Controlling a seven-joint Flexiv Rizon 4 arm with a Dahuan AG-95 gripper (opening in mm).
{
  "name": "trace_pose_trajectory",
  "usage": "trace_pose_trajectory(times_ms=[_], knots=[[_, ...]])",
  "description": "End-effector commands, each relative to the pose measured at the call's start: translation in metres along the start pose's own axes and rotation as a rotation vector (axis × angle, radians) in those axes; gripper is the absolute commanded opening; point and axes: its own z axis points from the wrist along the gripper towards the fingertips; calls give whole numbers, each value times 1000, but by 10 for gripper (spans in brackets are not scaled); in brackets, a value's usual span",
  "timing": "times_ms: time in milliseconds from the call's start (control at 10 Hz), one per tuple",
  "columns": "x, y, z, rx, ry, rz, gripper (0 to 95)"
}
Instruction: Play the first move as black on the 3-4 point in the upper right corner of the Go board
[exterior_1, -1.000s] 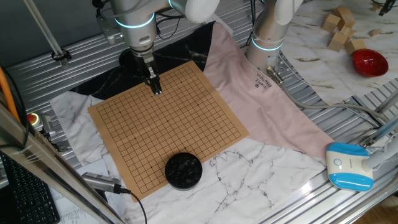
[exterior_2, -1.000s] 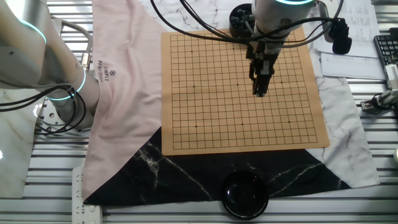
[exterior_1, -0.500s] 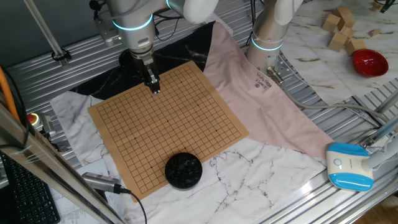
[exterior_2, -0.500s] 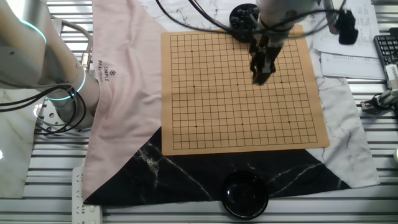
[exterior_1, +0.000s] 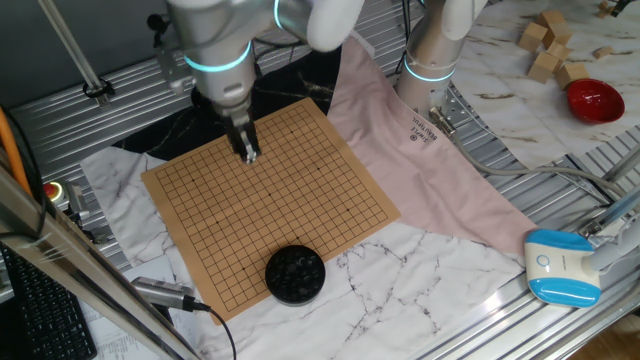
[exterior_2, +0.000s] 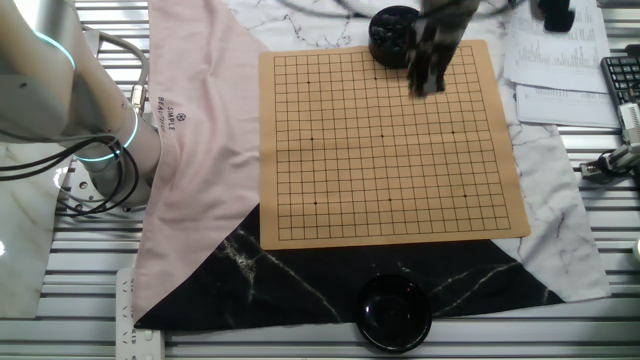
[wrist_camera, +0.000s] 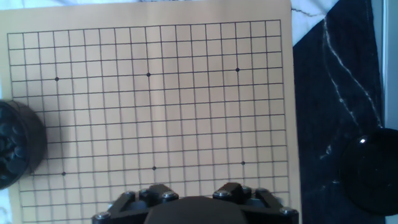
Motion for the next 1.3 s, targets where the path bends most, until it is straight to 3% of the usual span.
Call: trace_pose_trajectory(times_ms=[100, 300, 800, 1300], knots=[[-5, 24, -1, 1, 0, 12, 0], [-13, 55, -6, -4, 23, -2, 0], [-30, 96, -32, 2, 47, -21, 0], [-32, 103, -36, 7, 45, 37, 0]])
